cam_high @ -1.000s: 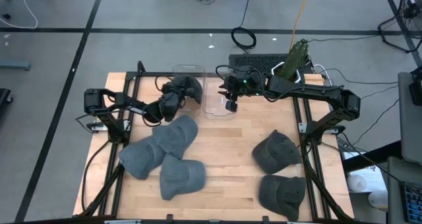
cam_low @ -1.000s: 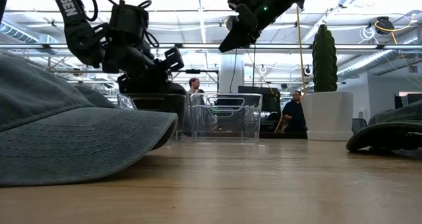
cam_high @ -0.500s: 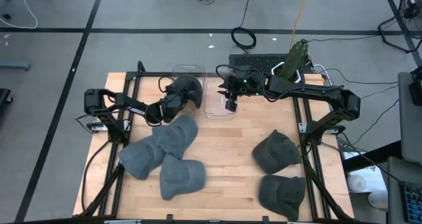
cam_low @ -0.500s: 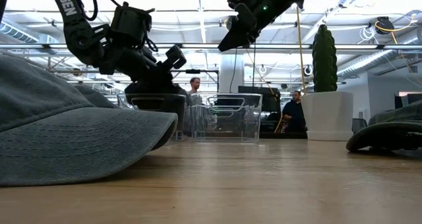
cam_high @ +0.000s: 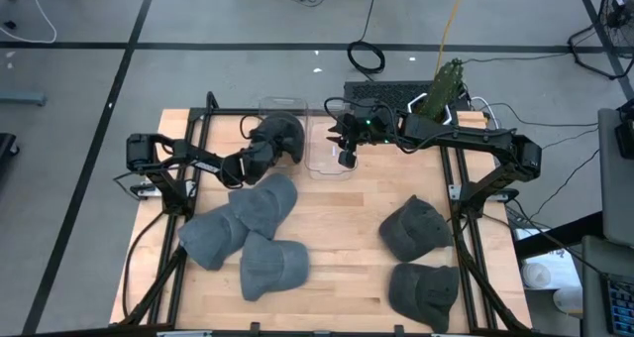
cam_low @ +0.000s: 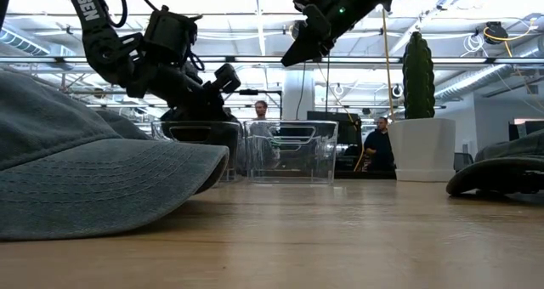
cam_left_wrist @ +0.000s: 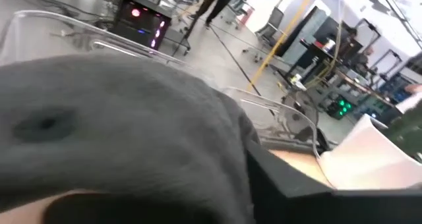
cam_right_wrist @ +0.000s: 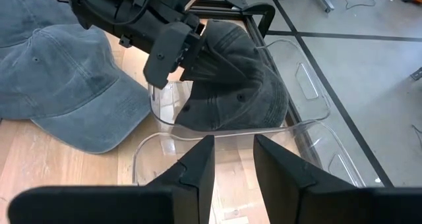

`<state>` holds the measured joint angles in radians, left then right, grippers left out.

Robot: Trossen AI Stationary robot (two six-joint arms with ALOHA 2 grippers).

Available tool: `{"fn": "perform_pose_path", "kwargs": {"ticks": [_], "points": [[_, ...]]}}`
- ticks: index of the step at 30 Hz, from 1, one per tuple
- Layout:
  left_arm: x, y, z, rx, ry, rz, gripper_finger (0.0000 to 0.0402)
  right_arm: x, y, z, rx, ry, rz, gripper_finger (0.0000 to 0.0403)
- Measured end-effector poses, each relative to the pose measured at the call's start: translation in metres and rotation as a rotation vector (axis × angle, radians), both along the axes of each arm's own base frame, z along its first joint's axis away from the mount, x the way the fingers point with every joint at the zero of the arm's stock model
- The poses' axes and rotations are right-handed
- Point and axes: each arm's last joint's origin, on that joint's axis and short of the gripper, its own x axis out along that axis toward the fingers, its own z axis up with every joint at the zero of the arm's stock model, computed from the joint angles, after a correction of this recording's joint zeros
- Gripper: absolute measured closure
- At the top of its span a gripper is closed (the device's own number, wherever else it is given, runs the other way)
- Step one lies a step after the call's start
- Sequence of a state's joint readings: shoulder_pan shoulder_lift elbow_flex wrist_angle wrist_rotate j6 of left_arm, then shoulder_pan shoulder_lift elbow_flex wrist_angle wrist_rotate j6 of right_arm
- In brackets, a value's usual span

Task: Pick & Place hat
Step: Put the top black cap into the left transparent bin

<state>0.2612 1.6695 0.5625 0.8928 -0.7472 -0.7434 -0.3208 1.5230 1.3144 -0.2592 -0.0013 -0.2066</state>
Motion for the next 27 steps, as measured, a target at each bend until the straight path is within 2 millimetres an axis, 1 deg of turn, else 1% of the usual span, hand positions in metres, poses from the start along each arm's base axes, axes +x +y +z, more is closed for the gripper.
{"fn": "perform_pose_path", "kwargs": {"ticks": [6,10,13,16,19,23,27], "points": [[0.003,-0.008,0.001,-0.005,-0.006,-0.043,0.0229,0.000,0.000,0.000,-0.002,0.001,0.001,0.0310],[0.002,-0.014,0.014,0.021,-0.034,-0.082,0.0167,0.000,0.000,0.000,-0.006,0.002,0.003,0.0311],[-0.001,-0.020,0.030,0.089,-0.008,-0.114,0.0133,0.000,0.000,0.000,-0.008,0.003,0.005,0.0312],[-0.006,-0.027,0.047,0.143,0.007,-0.140,0.0110,0.000,0.000,0.000,-0.009,0.003,0.006,0.0312],[-0.010,-0.032,0.056,0.150,0.018,-0.160,0.0095,0.000,0.000,0.000,-0.009,0.004,0.006,0.0312],[-0.014,-0.031,0.053,0.139,0.094,-0.157,0.0084,0.000,0.000,0.000,-0.009,0.004,0.006,0.0312],[-0.015,-0.022,0.042,0.071,0.111,-0.119,0.0080,0.000,0.000,0.000,-0.009,0.004,0.006,0.0312]]}}
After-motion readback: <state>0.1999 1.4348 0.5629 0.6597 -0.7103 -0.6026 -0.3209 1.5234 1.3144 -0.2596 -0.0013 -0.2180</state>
